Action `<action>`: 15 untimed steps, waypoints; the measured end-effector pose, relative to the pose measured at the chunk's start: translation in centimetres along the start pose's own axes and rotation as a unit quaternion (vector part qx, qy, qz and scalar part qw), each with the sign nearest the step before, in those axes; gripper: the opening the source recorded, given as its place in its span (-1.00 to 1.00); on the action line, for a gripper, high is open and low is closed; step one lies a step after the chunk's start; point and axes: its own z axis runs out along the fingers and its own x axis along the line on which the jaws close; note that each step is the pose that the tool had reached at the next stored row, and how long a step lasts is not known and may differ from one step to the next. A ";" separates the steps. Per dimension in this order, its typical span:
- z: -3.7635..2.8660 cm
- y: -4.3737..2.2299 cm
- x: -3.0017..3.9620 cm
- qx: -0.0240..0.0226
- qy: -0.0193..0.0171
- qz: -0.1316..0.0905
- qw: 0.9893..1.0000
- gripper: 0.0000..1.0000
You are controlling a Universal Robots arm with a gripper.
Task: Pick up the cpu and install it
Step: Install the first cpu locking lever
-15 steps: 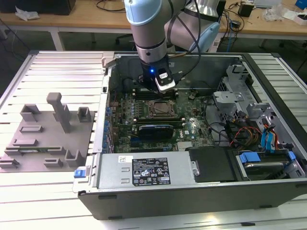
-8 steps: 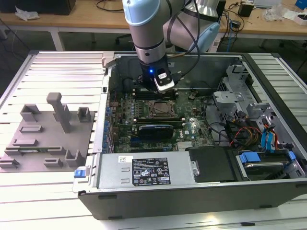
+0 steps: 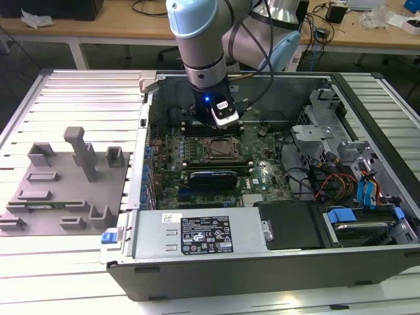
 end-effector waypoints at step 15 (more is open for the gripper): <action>0.61 -0.48 0.04 -0.002 -0.008 -0.001 1.000 -0.79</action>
